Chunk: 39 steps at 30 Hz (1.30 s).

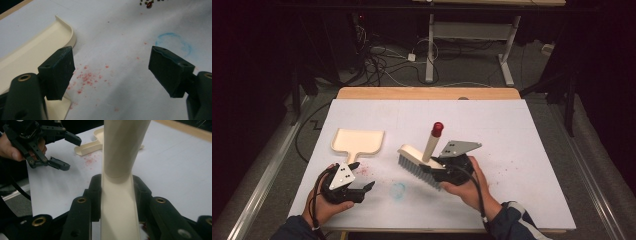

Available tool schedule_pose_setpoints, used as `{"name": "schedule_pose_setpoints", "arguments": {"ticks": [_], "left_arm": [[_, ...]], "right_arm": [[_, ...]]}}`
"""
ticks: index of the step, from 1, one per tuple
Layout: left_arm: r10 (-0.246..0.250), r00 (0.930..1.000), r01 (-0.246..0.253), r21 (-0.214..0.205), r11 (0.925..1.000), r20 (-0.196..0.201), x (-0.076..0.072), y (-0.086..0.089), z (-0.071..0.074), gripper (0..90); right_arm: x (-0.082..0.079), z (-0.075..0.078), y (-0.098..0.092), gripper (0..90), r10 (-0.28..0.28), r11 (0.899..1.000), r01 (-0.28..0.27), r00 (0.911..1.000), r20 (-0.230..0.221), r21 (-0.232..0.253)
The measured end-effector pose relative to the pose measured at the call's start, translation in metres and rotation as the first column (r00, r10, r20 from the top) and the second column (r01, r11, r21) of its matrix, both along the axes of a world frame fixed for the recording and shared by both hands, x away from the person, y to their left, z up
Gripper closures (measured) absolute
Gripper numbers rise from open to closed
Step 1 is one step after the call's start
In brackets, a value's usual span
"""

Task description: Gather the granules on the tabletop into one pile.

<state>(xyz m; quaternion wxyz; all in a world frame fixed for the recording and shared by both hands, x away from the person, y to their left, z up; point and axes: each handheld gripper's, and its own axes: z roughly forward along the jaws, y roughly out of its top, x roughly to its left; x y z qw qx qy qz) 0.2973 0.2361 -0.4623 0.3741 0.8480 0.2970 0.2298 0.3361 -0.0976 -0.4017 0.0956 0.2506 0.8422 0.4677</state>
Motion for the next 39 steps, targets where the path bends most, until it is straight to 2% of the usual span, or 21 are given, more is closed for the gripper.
{"name": "schedule_pose_setpoints", "arguments": {"ticks": [2,4,6,8,13,14,20,22,23,24,25,28,29,31,32,34,36,37,39], "left_arm": [[-0.001,1.0,0.001,0.002,1.0,-0.004,0.0,0.0,0.0,20.2],[-0.002,1.0,0.002,0.005,1.0,-0.005,0.0,-0.001,0.0,20.2],[-0.003,1.0,0.003,0.009,1.0,-0.006,0.0,0.0,-0.001,20.2],[-0.009,0.9999,0.009,0.008,0.9999,-0.008,0.0,0.0,-0.001,20.5],[-0.013,0.9999,0.013,0.008,0.9999,-0.006,-0.003,0.0,-0.001,20.5],[-0.013,0.9999,0.013,0.005,0.9999,-0.006,-0.003,0.0,0.0,20.5],[-0.021,0.9997,0.021,0.009,0.9997,-0.008,-0.004,-0.001,0.0,20.5],[-0.023,0.9997,0.023,0.008,0.9997,-0.012,-0.003,-0.001,-0.001,20.5],[-0.022,0.9997,0.022,0.006,0.9997,-0.013,-0.003,-0.001,-0.001,20.5],[-0.023,0.9996,0.023,0.005,0.9997,-0.014,-0.003,-0.001,0.0,20.5],[-0.025,0.9996,0.025,0.004,0.9997,-0.014,-0.003,-0.001,0.0,20.5],[-0.028,0.9995,0.028,0.005,0.9996,-0.012,-0.003,-0.001,0.0,20.5],[-0.029,0.9995,0.029,0.006,0.9996,-0.012,-0.003,-0.001,0.0,20.5],[-0.028,0.9995,0.028,0.006,0.9996,-0.012,-0.002,-0.001,0.0,20.5],[-0.027,0.9995,0.027,0.004,0.9996,-0.014,-0.002,-0.001,0.0,20.5],[-0.027,0.9995,0.027,0.003,0.9996,-0.014,-0.003,-0.001,0.0,20.5],[-0.025,0.9996,0.025,0.005,0.9997,-0.013,-0.003,-0.001,0.0,20.5],[-0.025,0.9996,0.025,0.006,0.9997,-0.012,-0.003,-0.001,0.0,20.5],[-0.026,0.9996,0.026,0.006,0.9996,-0.012,-0.003,-0.001,0.001,20.5]], "right_arm": [[0.002,-0.009,0.012,67.4,-0.063,0.998,0.063,0.9974,-0.035,0.008],[0.007,-0.019,0.02,67.4,-0.12,0.993,0.121,0.9906,-0.065,0.008],[0.014,-0.028,0.024,67.4,-0.185,0.983,0.186,0.9779,-0.098,0.004],[0.018,-0.033,0.022,67.4,-0.243,0.97,0.243,0.9658,-0.089,-0.01],[0.029,-0.037,-0.004,67.3,-0.342,0.939,0.345,0.9282,-0.148,-0.003],[0.031,-0.038,-0.01,67.2,-0.354,0.933,0.36,0.9194,-0.171,0.004],[0.028,-0.037,-0.032,67.3,-0.4,0.91,0.413,0.893,-0.206,0.022],[0.028,-0.035,-0.039,67.3,-0.402,0.908,0.418,0.8881,-0.222,0.026],[0.027,-0.034,-0.041,67.4,-0.407,0.906,0.422,0.8878,-0.214,0.028],[0.026,-0.032,-0.043,67.4,-0.405,0.906,0.422,0.8878,-0.219,0.036],[0.025,-0.031,-0.045,67.4,-0.394,0.91,0.413,0.8917,-0.223,0.045],[0.022,-0.021,-0.048,67.4,-0.355,0.925,0.374,0.9147,-0.192,0.071],[0.021,-0.016,-0.049,67.4,-0.345,0.928,0.364,0.9199,-0.187,0.077],[0.016,-0.007,-0.053,67.4,-0.327,0.936,0.341,0.9336,-0.145,0.083],[0.014,-0.003,-0.056,67.4,-0.334,0.935,0.344,0.9346,-0.124,0.079],[0.008,0.005,-0.063,67.4,-0.353,0.932,0.357,0.933,-0.069,0.055],[0.004,0.009,-0.073,67.4,-0.38,0.924,0.38,0.925,-0.017,0.031],[0.002,0.011,-0.077,67.4,-0.4,0.917,0.399,0.9165,0.016,0.014],[0.001,0.013,-0.086,67.4,-0.446,0.893,0.449,0.8918,0.078,-0.024]]}}
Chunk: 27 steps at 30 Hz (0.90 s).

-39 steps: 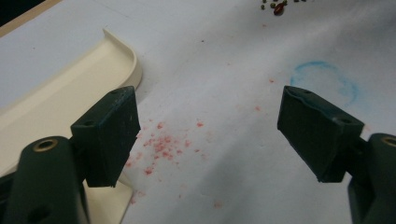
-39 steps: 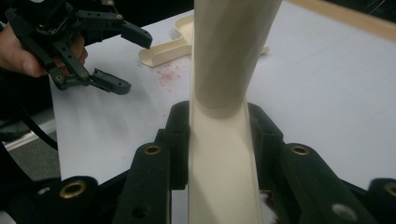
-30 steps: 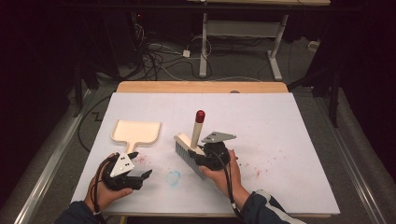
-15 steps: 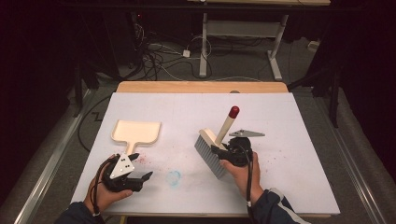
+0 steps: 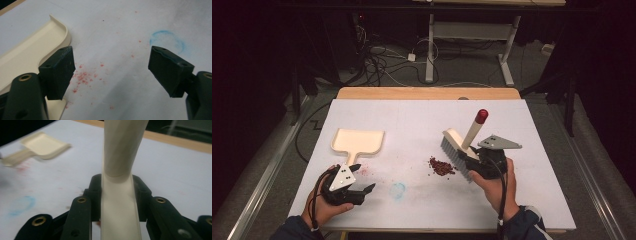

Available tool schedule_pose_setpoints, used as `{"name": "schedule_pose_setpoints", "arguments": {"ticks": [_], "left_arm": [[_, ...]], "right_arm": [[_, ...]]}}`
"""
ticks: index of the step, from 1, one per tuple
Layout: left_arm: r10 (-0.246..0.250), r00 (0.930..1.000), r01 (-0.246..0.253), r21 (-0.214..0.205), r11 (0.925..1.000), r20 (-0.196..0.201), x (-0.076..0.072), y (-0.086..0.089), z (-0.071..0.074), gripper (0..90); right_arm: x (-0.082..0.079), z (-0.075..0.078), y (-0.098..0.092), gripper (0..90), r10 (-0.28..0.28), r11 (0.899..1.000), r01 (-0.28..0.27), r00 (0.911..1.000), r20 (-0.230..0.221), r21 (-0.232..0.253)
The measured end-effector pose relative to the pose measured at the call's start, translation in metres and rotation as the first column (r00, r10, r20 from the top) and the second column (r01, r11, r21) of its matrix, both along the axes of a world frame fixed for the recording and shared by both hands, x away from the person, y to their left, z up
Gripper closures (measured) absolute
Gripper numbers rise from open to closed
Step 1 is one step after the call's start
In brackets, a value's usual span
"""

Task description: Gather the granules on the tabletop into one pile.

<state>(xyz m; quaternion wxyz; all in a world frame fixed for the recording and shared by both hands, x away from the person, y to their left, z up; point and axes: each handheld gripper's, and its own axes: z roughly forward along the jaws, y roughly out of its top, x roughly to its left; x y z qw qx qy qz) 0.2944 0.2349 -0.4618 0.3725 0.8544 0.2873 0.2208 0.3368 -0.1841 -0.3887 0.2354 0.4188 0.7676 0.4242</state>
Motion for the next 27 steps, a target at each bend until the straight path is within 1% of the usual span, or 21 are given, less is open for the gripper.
{"name": "schedule_pose_setpoints", "arguments": {"ticks": [2,4,6,8,9,10,11,12,14,16,17,18,20,24,27], "left_arm": [[0.0,1.0,0.0,0.002,1.0,0.003,0.0,-0.001,0.0,20.5],[0.002,1.0,-0.002,0.004,1.0,0.004,0.0,-0.001,0.0,20.5],[0.002,1.0,-0.002,0.005,1.0,0.006,0.001,-0.001,0.0,20.5],[0.002,1.0,-0.002,0.005,1.0,0.004,0.001,-0.001,0.0,20.5],[0.001,1.0,-0.001,0.006,1.0,0.005,0.001,-0.002,0.0,20.5],[0.001,1.0,-0.001,0.007,1.0,0.005,0.001,-0.002,0.0,20.5],[0.0,1.0,0.0,0.007,1.0,0.006,0.001,-0.002,0.001,20.5],[-0.001,1.0,0.001,0.007,1.0,0.006,0.001,-0.002,0.001,20.5],[0.001,1.0,-0.001,0.003,1.0,0.009,0.001,-0.002,0.001,20.5],[0.0,0.9999,0.0,0.001,1.0,0.01,0.001,-0.001,0.001,20.5],[0.001,0.9999,-0.001,0.0,1.0,0.011,0.001,-0.001,0.001,20.5],[0.003,0.9999,-0.003,-0.004,1.0,0.01,0.001,-0.001,0.002,20.5],[0.005,0.9999,-0.005,-0.009,0.9999,0.009,0.001,0.0,0.002,20.5],[0.005,0.9999,-0.005,-0.014,0.9999,0.012,0.001,0.0,0.002,20.5],[0.005,0.9999,-0.005,-0.015,0.9999,0.012,0.001,0.0,0.002,20.5]], "right_arm": [[0.001,0.0,-0.008,67.4,-0.058,0.997,0.059,0.9981,0.023,-0.058],[0.003,-0.004,-0.015,67.4,-0.096,0.99,0.099,0.995,0.025,-0.105],[0.005,-0.01,-0.019,67.4,-0.138,0.976,0.14,0.9901,0.027,-0.164],[0.009,-0.018,-0.021,67.4,-0.178,0.96,0.181,0.9835,0.036,-0.213],[0.011,-0.022,-0.021,67.4,-0.19,0.952,0.191,0.9814,0.03,-0.238],[0.013,-0.026,-0.019,67.4,-0.196,0.948,0.194,0.9805,0.018,-0.252],[0.014,-0.029,-0.016,67.4,-0.194,0.947,0.19,0.9809,0.009,-0.257],[0.015,-0.032,-0.012,67.4,-0.189,0.947,0.186,0.9818,0.013,-0.261],[0.013,-0.034,0.0,67.4,-0.178,0.942,0.178,0.9836,0.027,-0.284],[0.012,-0.037,0.015,67.4,-0.144,0.941,0.145,0.9893,0.027,-0.307],[0.01,-0.039,0.023,67.4,-0.136,0.931,0.142,0.9899,0.039,-0.335],[0.009,-0.04,0.031,67.4,-0.119,0.925,0.129,0.9916,0.052,-0.358],[0.008,-0.041,0.042,67.4,-0.106,0.932,0.117,0.993,0.052,-0.343],[0.006,-0.042,0.064,67.4,-0.077,0.939,0.091,0.9956,0.054,-0.333],[0.004,-0.044,0.078,67.4,-0.05,0.932,0.072,0.9963,0.07,-0.355]]}}
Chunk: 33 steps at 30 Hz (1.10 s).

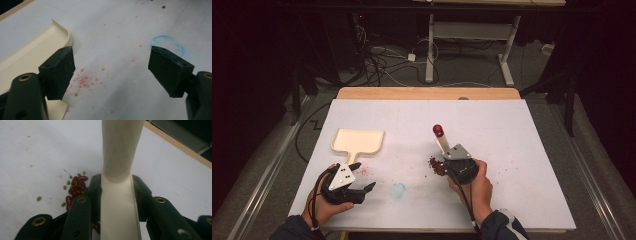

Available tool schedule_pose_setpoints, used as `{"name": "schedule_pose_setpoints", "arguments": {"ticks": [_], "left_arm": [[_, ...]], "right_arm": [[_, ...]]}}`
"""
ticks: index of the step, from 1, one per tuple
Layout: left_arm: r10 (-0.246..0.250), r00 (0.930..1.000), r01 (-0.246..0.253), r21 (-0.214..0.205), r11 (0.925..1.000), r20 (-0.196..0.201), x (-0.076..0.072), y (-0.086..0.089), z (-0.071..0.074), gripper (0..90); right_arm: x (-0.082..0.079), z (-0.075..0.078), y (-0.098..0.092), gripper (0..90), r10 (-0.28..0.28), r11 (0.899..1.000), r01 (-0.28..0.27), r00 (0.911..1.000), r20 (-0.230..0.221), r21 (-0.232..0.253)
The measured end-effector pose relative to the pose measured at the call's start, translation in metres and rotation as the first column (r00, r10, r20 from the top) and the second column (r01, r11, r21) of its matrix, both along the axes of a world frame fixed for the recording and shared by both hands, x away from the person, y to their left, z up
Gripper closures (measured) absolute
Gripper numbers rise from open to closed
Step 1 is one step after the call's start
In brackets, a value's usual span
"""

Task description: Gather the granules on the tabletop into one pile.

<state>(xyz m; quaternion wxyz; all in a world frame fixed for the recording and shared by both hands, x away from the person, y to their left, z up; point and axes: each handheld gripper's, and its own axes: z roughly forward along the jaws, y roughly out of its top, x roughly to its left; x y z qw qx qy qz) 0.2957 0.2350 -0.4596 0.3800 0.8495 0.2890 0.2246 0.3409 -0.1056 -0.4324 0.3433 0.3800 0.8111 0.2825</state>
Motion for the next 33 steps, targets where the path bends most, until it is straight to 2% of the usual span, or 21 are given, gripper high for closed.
{"name": "schedule_pose_setpoints", "arguments": {"ticks": [5,9,12,16,19,21,22,25,26,27,28,29,30,31,33], "left_arm": [[0.002,1.0,-0.001,0.003,1.0,-0.004,0.001,0.0,-0.001,20.5],[0.005,1.0,-0.005,0.003,1.0,0.0,0.0,0.0,0.0,20.4],[0.007,1.0,-0.007,0.0,1.0,0.003,-0.001,0.001,0.0,20.5],[0.008,1.0,-0.008,0.006,1.0,-0.001,0.0,0.001,0.0,20.4],[0.009,1.0,-0.009,0.008,0.9999,0.002,0.0,0.001,0.0,20.4],[0.009,0.9999,-0.009,0.007,0.9999,0.004,0.0,0.001,0.0,20.4],[0.011,0.9999,-0.011,0.009,0.9999,0.006,0.0,0.001,0.001,20.5],[0.015,0.9999,-0.015,0.011,0.9998,0.008,0.0,0.002,0.001,20.4],[0.018,0.9998,-0.018,0.009,0.9998,0.01,0.0,0.002,0.001,20.4],[0.019,0.9998,-0.019,0.008,0.9998,0.011,0.0,0.002,0.001,20.4],[0.021,0.9997,-0.021,0.007,0.9998,0.011,0.001,0.003,0.001,20.4],[0.022,0.9997,-0.022,0.008,0.9997,0.01,0.001,0.003,0.001,20.4],[0.021,0.9997,-0.021,0.006,0.9998,0.009,0.001,0.003,0.001,20.4],[0.021,0.9997,-0.021,0.008,0.9997,0.008,0.001,0.003,0.001,20.5],[0.023,0.9997,-0.023,0.005,0.9997,0.006,0.001,0.003,0.001,20.5]], "right_arm": [[-0.001,0.008,0.0,67.4,0.002,1.0,-0.002,0.9993,0.037,0.013],[-0.004,0.02,-0.013,67.4,0.014,0.999,-0.016,0.9984,0.055,0.04],[-0.007,0.034,-0.035,67.4,0.035,0.996,-0.039,0.9981,0.05,0.08],[-0.012,0.057,-0.073,67.4,0.057,0.989,-0.064,0.9967,0.058,0.136],[-0.019,0.065,-0.097,67.4,0.097,0.983,-0.103,0.994,0.05,0.149],[-0.023,0.065,-0.109,67.4,0.155,0.974,-0.159,0.9872,0.04,0.164],[-0.026,0.064,-0.113,67.4,0.186,0.965,-0.19,0.9818,0.037,0.179],[-0.033,0.059,-0.118,67.3,0.314,0.926,-0.309,0.9494,0.014,0.216],[-0.035,0.056,-0.117,67.3,0.357,0.911,-0.351,0.9341,0.013,0.217],[-0.037,0.053,-0.115,67.3,0.414,0.887,-0.406,0.9104,0.012,0.22],[-0.038,0.051,-0.114,67.3,0.452,0.868,-0.441,0.8922,0.005,0.231],[-0.039,0.047,-0.11,67.2,0.507,0.834,-0.489,0.8621,-0.003,0.256],[-0.039,0.045,-0.108,67.3,0.547,0.808,-0.528,0.837,-0.002,0.262],[-0.039,0.041,-0.105,67.2,0.589,0.779,-0.565,0.8083,-0.007,0.273],[-0.037,0.033,-0.097,67.2,0.679,0.71,-0.652,0.7338,-0.015,0.268]]}}
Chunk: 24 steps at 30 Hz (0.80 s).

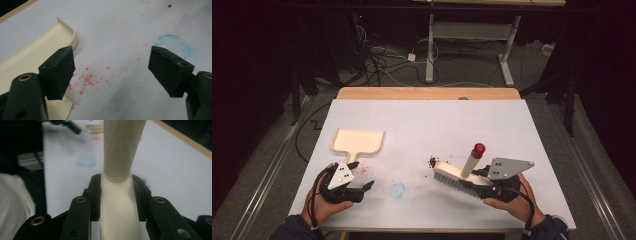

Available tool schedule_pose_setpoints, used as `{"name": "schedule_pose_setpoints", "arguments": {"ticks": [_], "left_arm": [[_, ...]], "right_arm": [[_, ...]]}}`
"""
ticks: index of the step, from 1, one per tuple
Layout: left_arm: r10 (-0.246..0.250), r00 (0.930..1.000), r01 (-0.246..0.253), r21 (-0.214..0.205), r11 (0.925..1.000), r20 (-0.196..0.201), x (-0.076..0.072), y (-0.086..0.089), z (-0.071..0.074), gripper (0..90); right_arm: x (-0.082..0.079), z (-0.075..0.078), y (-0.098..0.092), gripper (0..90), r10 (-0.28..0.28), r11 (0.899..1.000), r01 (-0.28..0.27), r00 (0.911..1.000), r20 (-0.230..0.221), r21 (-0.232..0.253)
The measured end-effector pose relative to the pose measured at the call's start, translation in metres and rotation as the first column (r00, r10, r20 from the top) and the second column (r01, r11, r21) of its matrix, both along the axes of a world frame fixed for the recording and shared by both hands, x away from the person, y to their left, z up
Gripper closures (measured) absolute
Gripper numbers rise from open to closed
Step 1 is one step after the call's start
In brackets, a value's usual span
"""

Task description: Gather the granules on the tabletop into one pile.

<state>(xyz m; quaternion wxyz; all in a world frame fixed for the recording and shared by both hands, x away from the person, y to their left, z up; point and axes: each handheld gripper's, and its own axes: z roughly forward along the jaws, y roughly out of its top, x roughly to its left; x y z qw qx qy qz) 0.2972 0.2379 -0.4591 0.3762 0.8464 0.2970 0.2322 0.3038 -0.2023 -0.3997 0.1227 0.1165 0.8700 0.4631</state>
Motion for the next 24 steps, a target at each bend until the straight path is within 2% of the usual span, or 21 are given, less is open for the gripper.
{"name": "schedule_pose_setpoints", "arguments": {"ticks": [2,3,7,8,11,14,18,24], "left_arm": [[0.002,1.0,-0.002,-0.002,1.0,-0.003,0.0,0.0,-0.001,20.5],[0.003,1.0,-0.003,-0.001,1.0,-0.003,0.001,0.001,-0.001,20.4],[0.002,1.0,-0.002,-0.001,1.0,-0.006,0.001,0.001,-0.001,20.4],[0.001,1.0,-0.001,0.002,1.0,-0.008,0.001,0.001,-0.001,20.4],[0.002,0.9999,-0.002,0.0,1.0,-0.011,0.002,0.0,-0.002,20.5],[0.004,0.9999,-0.004,0.002,1.0,-0.014,0.002,0.0,-0.003,20.5],[0.001,0.9999,-0.001,0.003,1.0,-0.017,0.002,-0.001,-0.003,20.4],[-0.004,0.9997,0.004,0.003,1.0,-0.024,0.002,0.0,-0.004,20.5]], "right_arm": [[0.005,-0.008,0.006,67.2,0.059,0.998,-0.06,0.9981,-0.013,-0.006],[0.008,-0.012,0.01,67.2,0.102,0.995,-0.102,0.9946,-0.02,-0.015],[0.023,-0.028,0.021,67.3,0.2,0.978,-0.203,0.9786,-0.047,-0.054],[0.027,-0.03,0.023,67.3,0.218,0.975,-0.22,0.9747,-0.052,-0.036],[0.037,-0.03,0.028,67.3,0.241,0.969,-0.243,0.9696,-0.044,-0.042],[0.051,-0.03,0.034,67.2,0.246,0.968,-0.247,0.9688,-0.032,-0.045],[0.069,-0.03,0.04,67.1,0.216,0.975,-0.218,0.9758,-0.034,-0.05],[0.084,-0.027,0.042,67.2,0.124,0.99,-0.126,0.9917,-0.033,-0.058]]}}
